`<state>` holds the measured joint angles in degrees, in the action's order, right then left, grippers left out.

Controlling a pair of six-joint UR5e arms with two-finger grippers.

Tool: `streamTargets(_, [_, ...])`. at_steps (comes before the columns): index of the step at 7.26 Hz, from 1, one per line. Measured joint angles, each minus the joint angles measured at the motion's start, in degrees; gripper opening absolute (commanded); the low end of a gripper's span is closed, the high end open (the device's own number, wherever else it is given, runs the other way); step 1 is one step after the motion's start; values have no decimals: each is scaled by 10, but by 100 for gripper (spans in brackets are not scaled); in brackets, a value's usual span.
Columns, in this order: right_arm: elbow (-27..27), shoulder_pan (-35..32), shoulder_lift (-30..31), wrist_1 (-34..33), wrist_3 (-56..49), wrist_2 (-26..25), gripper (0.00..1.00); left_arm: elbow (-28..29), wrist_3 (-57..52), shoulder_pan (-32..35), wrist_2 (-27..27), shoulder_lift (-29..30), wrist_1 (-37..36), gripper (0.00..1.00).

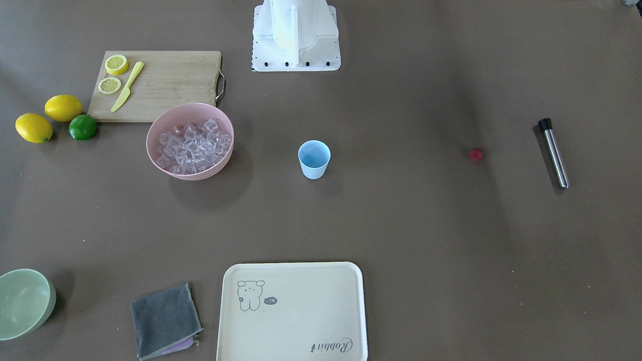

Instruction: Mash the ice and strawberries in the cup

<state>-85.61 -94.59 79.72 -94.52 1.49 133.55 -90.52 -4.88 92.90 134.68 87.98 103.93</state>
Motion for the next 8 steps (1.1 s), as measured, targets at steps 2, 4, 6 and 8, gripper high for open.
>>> streamTargets(2, [-2,0,0,0,0,0,100,1,0,0,1,1,0,99])
streamTargets(4, [-4,-1,-1,-1,0,-1,100,0,0,0,1,3,0,99])
streamTargets(6, [-32,9,2,-4,4,-5,100,0,1,0,-2,2,2,99])
streamTargets(8, [-97,61,2,-16,14,-5,100,1,4,0,-3,3,2,99])
